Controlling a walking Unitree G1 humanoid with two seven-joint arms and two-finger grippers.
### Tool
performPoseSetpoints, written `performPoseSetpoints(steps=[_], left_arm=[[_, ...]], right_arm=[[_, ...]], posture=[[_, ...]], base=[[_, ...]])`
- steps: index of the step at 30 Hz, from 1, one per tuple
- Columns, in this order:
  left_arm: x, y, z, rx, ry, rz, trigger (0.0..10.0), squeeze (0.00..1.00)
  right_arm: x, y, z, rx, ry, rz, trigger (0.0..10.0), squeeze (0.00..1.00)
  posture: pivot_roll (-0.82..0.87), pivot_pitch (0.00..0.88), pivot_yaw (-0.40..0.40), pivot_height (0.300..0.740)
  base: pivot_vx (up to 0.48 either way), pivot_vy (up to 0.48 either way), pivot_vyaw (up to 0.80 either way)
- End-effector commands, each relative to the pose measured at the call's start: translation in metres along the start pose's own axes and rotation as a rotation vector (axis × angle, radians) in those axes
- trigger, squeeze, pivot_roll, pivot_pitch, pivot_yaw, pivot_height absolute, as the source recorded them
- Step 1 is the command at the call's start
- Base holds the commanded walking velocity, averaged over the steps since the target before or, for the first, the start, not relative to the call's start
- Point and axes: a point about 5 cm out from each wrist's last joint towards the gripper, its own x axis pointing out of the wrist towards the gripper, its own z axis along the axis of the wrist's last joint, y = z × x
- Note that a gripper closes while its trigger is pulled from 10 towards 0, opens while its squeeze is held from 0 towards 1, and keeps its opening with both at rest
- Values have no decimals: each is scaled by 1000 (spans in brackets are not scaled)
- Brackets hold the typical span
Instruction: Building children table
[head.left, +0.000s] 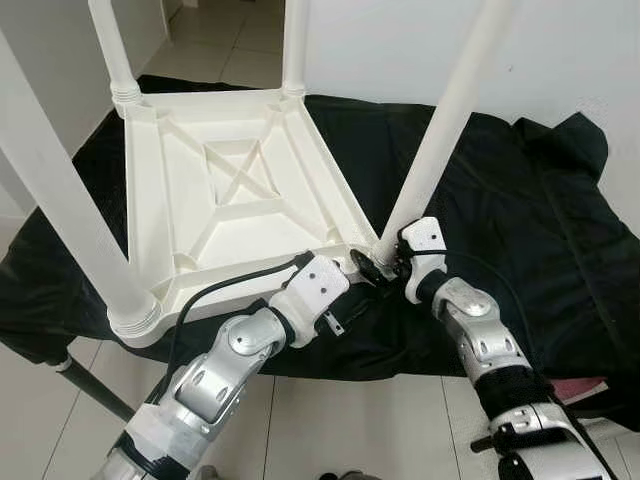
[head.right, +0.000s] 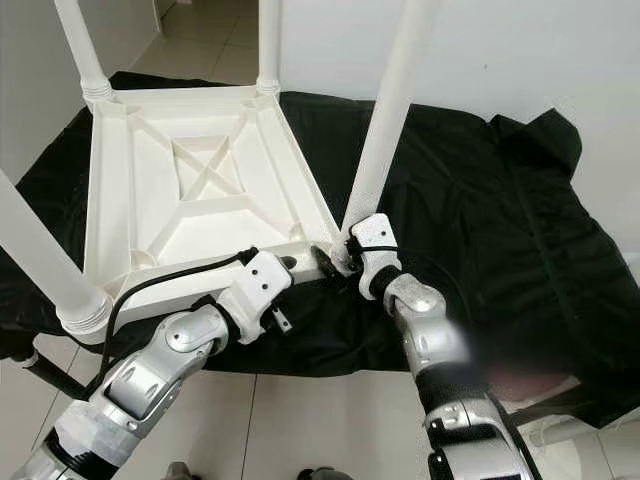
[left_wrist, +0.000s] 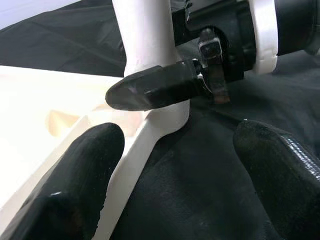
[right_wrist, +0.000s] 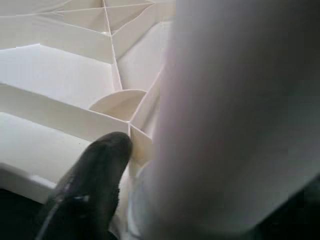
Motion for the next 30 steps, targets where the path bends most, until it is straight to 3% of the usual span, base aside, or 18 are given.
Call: performPoseSetpoints(steps=[1, 4, 5, 9, 10, 11, 20, 25, 30], left_arm=[[0, -6, -1, 14, 4, -80, 10000, 0], [0, -6, -1, 15, 5, -80, 10000, 0], [0, -6, -1, 17, 6, -81, 10000, 0], [0, -6, -2, 18, 7, -84, 10000, 0], [1, -7, -2, 19, 7, -85, 10000, 0], [1, -7, -2, 19, 7, -87, 10000, 0], [1, -8, -2, 19, 7, -91, 10000, 0], [2, -9, -2, 14, 4, -93, 10000, 0], [2, -9, -2, 14, 4, -93, 10000, 0]], right_arm=[[3, 6, -2, -6, 11, 41, 2941, 0], [3, 5, -3, -4, 12, 40, 2941, 0], [0, 1, -10, 1, 19, 38, 0, 0], [-5, -1, -16, 24, 27, 26, 0, 0], [-7, -2, -17, 29, 28, 10, 4471, 0], [-9, -4, -17, 44, 29, -8, 10000, 0], [-13, -5, -12, 124, -23, -137, 10000, 0], [-13, 10, -6, 189, -56, -267, 10000, 0], [-14, 12, -6, 199, -52, -309, 10000, 0]], posture=[[63, 78, -81, 740], [65, 79, -83, 740], [60, 81, -80, 740], [56, 81, -78, 740], [54, 81, -77, 740], [54, 81, -77, 740], [42, 82, -82, 740], [37, 83, -90, 740], [38, 84, -93, 740]], base=[[0, 0, 0], [0, 0, 0], [0, 0, 0], [0, 0, 0], [0, 0, 0], [0, 0, 0], [0, 0, 0], [0, 0, 0], [0, 0, 0]])
